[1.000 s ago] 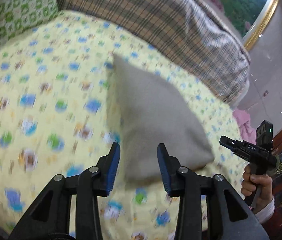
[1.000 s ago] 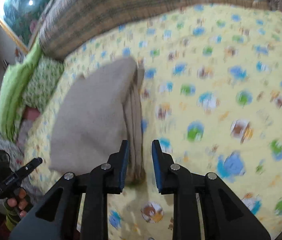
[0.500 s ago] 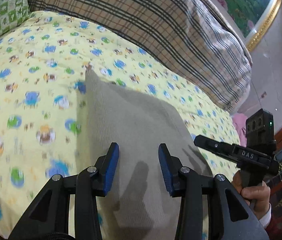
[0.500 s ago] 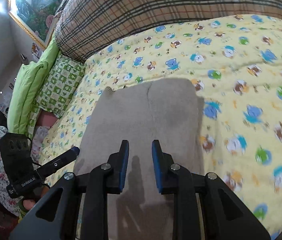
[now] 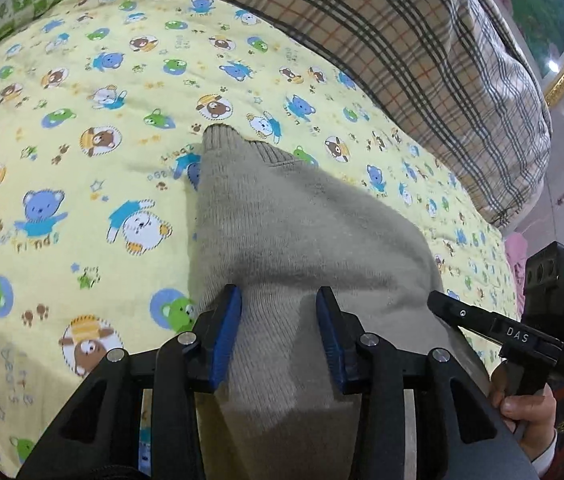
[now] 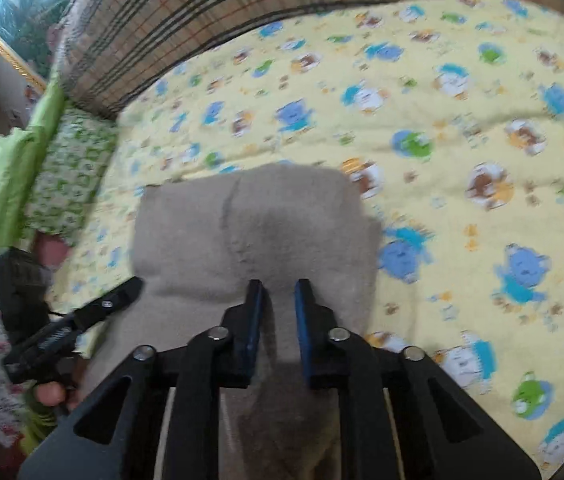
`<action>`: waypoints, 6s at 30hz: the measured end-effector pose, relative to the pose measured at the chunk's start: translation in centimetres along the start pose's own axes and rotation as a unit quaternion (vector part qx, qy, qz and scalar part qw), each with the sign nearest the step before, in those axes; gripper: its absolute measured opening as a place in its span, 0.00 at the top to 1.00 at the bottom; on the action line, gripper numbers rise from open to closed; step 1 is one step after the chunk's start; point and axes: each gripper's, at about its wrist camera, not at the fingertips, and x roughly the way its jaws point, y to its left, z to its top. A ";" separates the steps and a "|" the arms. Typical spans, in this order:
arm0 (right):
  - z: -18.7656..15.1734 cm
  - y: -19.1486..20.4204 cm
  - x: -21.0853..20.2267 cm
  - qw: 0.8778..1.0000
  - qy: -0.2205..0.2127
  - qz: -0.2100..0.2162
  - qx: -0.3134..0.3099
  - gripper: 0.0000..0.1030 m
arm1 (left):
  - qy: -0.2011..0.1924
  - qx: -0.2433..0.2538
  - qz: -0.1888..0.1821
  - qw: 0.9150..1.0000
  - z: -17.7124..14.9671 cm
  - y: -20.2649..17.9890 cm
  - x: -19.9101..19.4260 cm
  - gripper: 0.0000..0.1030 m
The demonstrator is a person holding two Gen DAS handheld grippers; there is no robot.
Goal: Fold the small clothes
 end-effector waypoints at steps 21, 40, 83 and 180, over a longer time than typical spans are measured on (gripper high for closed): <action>-11.3 2.0 -10.9 0.996 -0.023 0.070 -0.051 0.77 | -0.008 0.031 -0.093 0.995 -15.7 -5.3 -13.4 0.56; -14.7 0.3 -7.8 0.997 0.030 -0.022 -0.073 0.80 | 0.053 0.011 -0.042 0.998 -17.4 -4.6 -10.1 0.59; -13.5 2.1 -13.8 0.997 -0.058 -0.022 -0.046 0.63 | -0.031 0.043 0.073 0.996 -14.7 -4.5 -15.3 0.40; -15.6 6.0 -11.0 0.990 -0.050 -0.033 -0.126 0.17 | -0.031 0.124 0.225 0.966 -16.1 -7.7 -12.2 0.05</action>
